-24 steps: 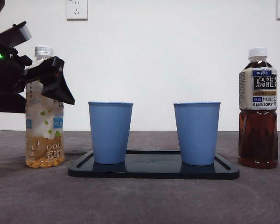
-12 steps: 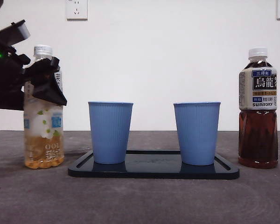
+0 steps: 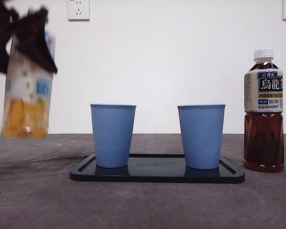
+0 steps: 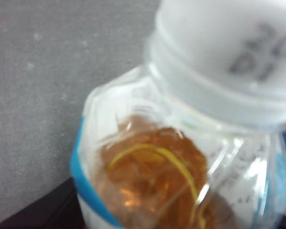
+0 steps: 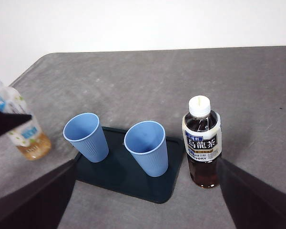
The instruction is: Pour the drink into the cup
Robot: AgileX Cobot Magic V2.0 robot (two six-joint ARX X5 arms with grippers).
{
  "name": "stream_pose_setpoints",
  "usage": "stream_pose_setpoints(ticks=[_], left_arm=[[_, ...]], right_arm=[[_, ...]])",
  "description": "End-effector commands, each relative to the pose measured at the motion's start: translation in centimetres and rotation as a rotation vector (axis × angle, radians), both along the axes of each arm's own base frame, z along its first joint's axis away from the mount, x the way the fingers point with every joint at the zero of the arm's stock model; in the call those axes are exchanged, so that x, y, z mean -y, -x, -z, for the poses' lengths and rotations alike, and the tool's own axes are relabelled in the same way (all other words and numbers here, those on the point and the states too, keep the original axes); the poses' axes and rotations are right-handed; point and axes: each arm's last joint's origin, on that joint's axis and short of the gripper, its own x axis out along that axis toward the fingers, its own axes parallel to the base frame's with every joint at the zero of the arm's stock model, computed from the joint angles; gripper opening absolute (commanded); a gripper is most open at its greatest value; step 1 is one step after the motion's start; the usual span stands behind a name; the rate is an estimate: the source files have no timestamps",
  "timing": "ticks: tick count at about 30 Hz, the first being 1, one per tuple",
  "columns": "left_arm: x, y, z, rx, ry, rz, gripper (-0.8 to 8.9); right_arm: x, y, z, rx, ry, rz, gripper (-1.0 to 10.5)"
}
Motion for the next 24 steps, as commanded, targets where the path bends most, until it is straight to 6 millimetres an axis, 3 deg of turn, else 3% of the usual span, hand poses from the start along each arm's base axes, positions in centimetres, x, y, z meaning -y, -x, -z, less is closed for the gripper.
stream_pose_setpoints(ticks=[1, 7, 12, 19, 24], left_arm=[[0.4, 0.3, -2.7, -0.014, -0.079, 0.075, 2.44], [1.2, 0.2, -5.5, -0.078, -0.192, 0.126, 2.44], [2.3, -1.0, -6.5, -0.180, -0.310, 0.130, 2.44], [5.2, -3.5, -6.3, -0.266, -0.569, 0.114, 2.44], [7.4, -4.5, -5.0, -0.299, -0.739, 0.123, 2.44]], right_arm=[[0.0, 0.2, -0.5, 0.017, -0.004, -0.005, 4.7], [0.0, 0.2, -0.5, 0.017, -0.004, -0.004, 4.7], [0.0, 0.2, -0.5, 0.016, -0.007, -0.003, 4.7], [0.0, 0.2, -0.5, 0.016, -0.007, -0.003, 4.7], [0.0, 0.2, -0.5, 0.015, -0.007, -0.003, 4.7]])
